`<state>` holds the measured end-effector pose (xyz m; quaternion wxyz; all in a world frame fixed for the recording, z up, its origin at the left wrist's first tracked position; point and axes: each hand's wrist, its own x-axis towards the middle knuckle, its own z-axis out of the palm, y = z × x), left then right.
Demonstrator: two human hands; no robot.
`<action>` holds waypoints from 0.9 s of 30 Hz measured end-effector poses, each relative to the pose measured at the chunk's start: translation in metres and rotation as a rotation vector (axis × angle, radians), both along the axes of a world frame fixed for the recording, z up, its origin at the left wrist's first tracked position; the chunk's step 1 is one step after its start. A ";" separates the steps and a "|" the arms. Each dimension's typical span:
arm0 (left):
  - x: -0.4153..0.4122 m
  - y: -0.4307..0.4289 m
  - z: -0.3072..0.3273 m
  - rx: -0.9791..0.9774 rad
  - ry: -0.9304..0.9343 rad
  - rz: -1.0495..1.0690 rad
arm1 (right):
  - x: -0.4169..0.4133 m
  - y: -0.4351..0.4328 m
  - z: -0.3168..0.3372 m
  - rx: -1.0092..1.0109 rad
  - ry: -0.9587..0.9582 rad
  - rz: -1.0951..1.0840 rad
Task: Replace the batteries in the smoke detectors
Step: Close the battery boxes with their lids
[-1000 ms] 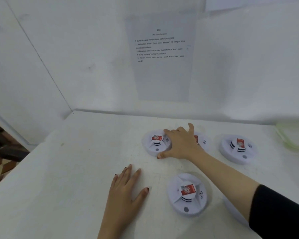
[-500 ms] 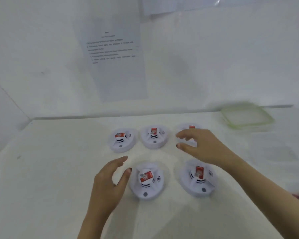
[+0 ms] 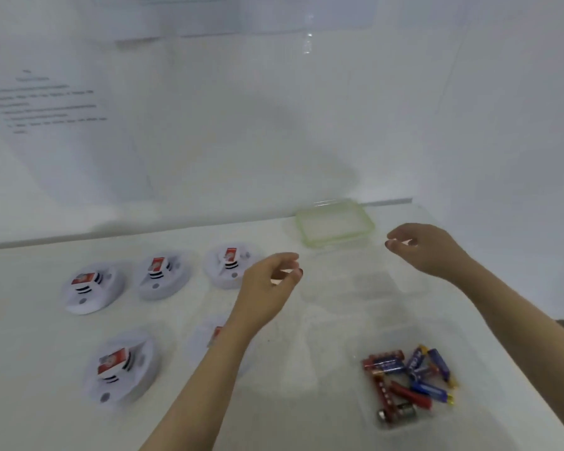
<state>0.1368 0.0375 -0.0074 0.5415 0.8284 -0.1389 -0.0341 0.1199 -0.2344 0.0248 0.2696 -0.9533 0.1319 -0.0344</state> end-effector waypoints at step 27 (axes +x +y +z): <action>0.090 -0.085 -0.027 0.276 -0.058 0.307 | 0.083 -0.058 -0.053 0.481 0.021 0.070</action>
